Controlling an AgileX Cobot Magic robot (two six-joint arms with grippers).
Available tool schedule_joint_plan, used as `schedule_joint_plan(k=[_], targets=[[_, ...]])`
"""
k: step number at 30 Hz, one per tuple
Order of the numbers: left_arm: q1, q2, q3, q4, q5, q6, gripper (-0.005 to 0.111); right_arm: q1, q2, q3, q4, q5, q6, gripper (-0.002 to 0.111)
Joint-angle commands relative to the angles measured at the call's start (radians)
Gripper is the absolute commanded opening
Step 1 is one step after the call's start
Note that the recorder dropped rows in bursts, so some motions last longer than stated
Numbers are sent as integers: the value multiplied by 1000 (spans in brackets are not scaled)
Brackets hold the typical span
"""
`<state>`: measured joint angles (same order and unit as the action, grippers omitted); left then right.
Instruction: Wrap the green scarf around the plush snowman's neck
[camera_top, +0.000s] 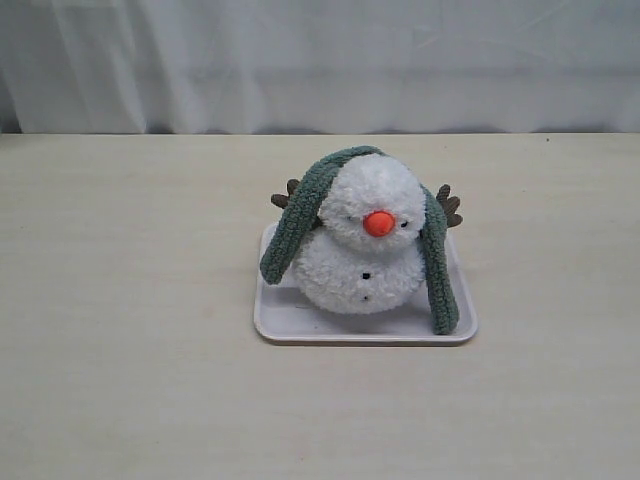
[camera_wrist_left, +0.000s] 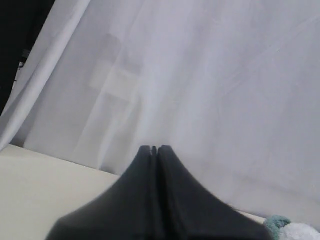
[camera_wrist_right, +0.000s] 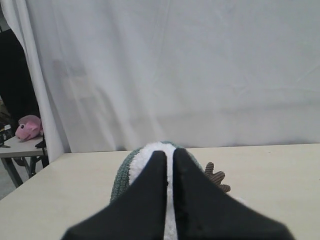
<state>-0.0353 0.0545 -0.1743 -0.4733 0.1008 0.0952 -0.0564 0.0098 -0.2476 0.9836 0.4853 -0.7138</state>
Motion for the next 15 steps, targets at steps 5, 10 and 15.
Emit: schedule_joint_plan(k=[5, 10, 15], targets=[[0, 274, -228, -4, 43, 16, 0, 1, -5, 4, 3, 13, 0, 4], [0, 448, -326, -4, 44, 74, 0, 1, -5, 4, 3, 7, -6, 4], [0, 614, -390, -4, -11, 126, 0, 1, -5, 4, 2, -10, -6, 4]])
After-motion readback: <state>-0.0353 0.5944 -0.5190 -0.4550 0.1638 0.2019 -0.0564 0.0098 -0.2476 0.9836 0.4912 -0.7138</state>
